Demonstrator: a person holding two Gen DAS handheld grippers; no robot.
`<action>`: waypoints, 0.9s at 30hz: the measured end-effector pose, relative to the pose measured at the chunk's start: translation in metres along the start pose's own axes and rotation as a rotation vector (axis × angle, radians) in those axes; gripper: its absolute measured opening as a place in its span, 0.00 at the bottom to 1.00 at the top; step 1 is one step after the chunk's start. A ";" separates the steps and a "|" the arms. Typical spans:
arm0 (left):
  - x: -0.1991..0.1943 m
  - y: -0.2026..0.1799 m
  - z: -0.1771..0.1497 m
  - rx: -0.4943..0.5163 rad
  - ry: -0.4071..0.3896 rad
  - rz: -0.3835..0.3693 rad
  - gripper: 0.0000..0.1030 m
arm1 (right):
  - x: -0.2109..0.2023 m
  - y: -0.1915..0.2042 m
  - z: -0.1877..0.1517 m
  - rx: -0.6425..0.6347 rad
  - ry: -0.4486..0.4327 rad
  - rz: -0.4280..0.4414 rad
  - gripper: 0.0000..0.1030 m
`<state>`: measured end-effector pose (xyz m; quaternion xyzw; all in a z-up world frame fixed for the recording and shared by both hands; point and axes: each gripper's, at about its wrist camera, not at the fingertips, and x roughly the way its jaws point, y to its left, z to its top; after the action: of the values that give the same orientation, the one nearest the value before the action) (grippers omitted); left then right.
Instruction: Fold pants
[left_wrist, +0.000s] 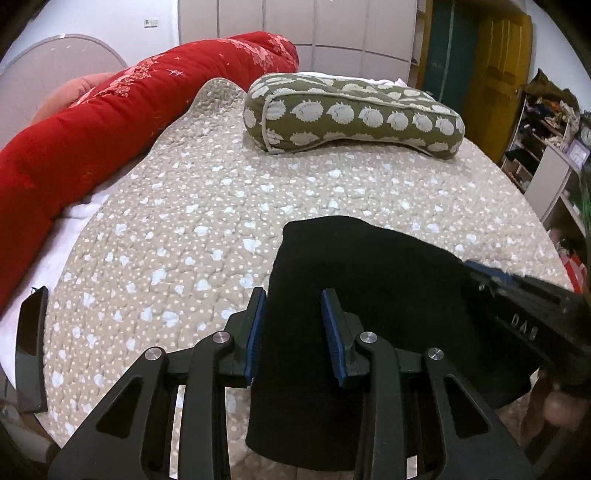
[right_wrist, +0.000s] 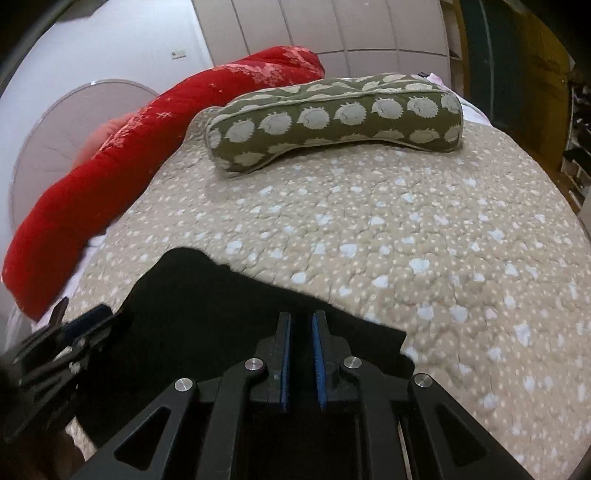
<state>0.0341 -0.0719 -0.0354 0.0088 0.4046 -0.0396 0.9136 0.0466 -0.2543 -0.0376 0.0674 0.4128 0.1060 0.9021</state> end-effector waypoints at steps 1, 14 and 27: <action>0.000 -0.001 -0.001 0.002 -0.001 0.003 0.29 | -0.001 0.000 0.002 -0.001 0.009 0.001 0.10; -0.002 0.001 -0.007 -0.018 -0.011 0.019 0.34 | -0.067 0.030 -0.038 -0.115 0.011 0.057 0.14; -0.005 0.003 -0.011 -0.038 0.008 0.000 0.40 | -0.059 0.031 -0.063 -0.149 0.056 0.017 0.14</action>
<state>0.0233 -0.0680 -0.0389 -0.0084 0.4091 -0.0321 0.9119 -0.0424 -0.2365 -0.0289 0.0006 0.4282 0.1459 0.8918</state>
